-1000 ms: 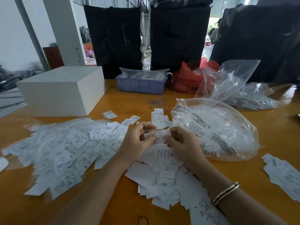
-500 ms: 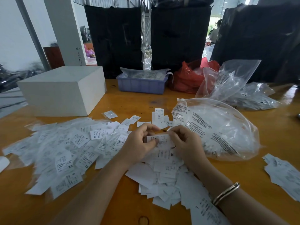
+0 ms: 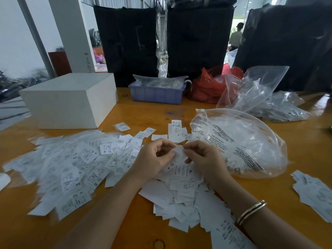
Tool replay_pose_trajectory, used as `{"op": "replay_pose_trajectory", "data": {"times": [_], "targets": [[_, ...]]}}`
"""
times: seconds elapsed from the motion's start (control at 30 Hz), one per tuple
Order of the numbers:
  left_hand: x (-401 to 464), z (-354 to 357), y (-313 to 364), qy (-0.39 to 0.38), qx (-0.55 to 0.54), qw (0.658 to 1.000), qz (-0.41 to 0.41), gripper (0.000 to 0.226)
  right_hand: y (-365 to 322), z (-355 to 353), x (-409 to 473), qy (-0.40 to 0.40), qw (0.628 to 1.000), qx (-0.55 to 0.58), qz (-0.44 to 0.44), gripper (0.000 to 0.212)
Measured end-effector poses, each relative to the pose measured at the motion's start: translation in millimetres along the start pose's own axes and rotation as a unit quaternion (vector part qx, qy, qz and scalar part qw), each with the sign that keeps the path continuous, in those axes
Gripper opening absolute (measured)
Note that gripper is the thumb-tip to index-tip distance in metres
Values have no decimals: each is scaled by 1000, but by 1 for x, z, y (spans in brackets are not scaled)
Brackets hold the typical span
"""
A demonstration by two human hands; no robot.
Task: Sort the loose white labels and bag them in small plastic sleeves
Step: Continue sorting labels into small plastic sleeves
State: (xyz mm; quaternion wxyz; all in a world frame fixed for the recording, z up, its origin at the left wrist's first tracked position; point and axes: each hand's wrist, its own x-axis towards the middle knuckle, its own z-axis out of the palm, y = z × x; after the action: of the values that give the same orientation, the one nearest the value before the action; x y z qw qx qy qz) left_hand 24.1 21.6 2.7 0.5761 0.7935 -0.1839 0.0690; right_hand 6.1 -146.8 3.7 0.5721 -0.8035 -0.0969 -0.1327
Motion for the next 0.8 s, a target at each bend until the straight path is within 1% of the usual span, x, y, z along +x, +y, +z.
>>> {"op": "replay_pose_trajectory", "data": {"times": [0.13,0.2,0.23,0.3,0.33,0.37,0.43,0.47,0.53,0.6,0.63,0.7,0.73,0.8], "targets": [[0,0,1,5,21,1000,-4,20,2,3,-1,-42,997,-49,-29,20],[0,-1,2,21,37,999,-8,19,2,4,-2,-38,990,-112,-77,24],[0,-2,2,40,46,998,-9,20,1,1,-2,-13,981,-154,-119,26],[1,-7,2,101,73,992,-14,18,-1,-10,3,90,952,-216,-199,26],[2,-10,1,135,101,985,-20,17,-1,-19,6,152,935,-233,-222,25],[3,-14,0,166,138,976,-23,16,1,-30,10,206,920,-247,-222,24],[4,-20,-3,211,209,955,-23,18,8,-51,16,274,904,-284,-162,24],[5,-22,-4,224,241,944,-25,21,13,-60,17,283,902,-308,-107,24],[4,-26,-6,236,304,922,-38,26,26,-72,17,255,893,-370,29,29],[4,-29,-10,235,369,898,-53,30,36,-77,16,175,866,-443,149,33],[3,-31,-12,231,400,885,-61,32,38,-78,17,139,853,-471,177,33],[2,-32,-15,228,443,865,-65,34,41,-78,19,110,844,-494,180,28],[2,-32,-15,229,454,859,-61,33,41,-77,19,115,846,-492,172,26],[2,-31,-14,232,454,859,-39,27,41,-76,20,140,851,-481,158,24]]}}
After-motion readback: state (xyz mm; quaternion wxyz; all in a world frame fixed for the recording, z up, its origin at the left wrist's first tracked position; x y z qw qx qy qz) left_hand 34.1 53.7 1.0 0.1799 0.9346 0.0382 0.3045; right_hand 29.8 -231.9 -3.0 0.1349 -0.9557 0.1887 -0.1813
